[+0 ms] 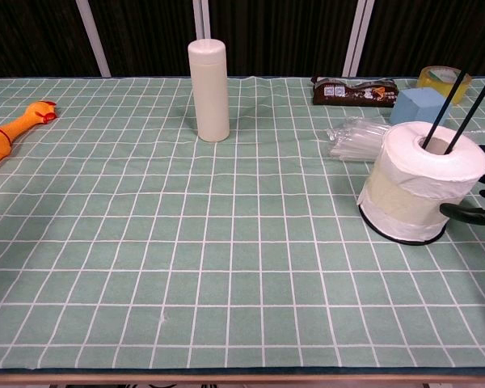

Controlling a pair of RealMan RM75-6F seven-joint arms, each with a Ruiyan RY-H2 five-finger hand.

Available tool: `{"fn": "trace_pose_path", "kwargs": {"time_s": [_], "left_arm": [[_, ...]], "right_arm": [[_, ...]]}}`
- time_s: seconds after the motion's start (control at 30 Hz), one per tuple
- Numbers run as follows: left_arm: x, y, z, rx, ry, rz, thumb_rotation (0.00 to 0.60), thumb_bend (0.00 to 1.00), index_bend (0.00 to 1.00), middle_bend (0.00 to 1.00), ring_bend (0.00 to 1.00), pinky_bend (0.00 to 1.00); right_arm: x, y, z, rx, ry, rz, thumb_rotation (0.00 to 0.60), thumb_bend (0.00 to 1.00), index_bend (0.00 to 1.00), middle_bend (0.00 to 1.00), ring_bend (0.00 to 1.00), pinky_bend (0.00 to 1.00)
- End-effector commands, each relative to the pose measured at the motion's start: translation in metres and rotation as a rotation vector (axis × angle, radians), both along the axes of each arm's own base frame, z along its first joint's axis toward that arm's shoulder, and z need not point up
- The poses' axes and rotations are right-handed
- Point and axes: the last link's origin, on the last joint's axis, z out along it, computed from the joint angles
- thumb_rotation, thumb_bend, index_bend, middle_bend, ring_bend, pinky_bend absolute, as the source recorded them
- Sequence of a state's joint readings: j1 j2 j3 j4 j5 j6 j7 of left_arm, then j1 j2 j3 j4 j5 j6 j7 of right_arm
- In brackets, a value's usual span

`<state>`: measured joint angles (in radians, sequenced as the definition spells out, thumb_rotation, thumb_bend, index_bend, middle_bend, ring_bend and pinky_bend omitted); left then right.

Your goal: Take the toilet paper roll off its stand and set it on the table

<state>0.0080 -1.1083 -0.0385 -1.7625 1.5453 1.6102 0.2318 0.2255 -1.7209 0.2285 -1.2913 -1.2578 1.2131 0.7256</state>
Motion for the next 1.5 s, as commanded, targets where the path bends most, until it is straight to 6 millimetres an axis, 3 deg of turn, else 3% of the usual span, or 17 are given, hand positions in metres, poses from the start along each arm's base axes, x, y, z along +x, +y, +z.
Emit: {"fn": "trace_pose_path", "kwargs": {"time_s": [0.03,0.9,1.1,1.27,1.5], "left_arm": [[0.0,0.0,0.0,0.001,0.0,0.001,0.6,0.05,0.14,0.04,0.0,0.0],[-0.001,0.0,0.0,0.002,0.003,0.007,0.6,0.05,0.14,0.04,0.0,0.0],[-0.001,0.0,0.0,0.002,0.003,0.007,0.6,0.05,0.14,0.04,0.0,0.0],[-0.001,0.0,0.001,0.004,0.001,0.006,0.6,0.05,0.14,0.04,0.0,0.0],[0.0,0.0,0.001,0.003,0.002,0.005,0.6,0.05,0.14,0.04,0.0,0.0]], "right_arm": [[0.003,-0.002,-0.002,0.005,0.002,-0.001,0.6,0.0,0.0,0.0,0.0,0.0],[0.039,-0.023,-0.012,0.102,-0.026,0.035,0.6,0.0,0.0,0.0,0.0,0.0],[0.041,-0.025,-0.011,0.097,-0.021,0.035,0.6,0.0,0.0,0.14,0.0,0.0],[0.044,-0.028,-0.007,0.06,-0.035,0.031,0.6,0.0,0.1,0.23,0.01,0.0],[0.046,-0.028,-0.004,0.045,-0.037,0.038,0.6,0.0,0.19,0.27,0.04,0.0]]}}
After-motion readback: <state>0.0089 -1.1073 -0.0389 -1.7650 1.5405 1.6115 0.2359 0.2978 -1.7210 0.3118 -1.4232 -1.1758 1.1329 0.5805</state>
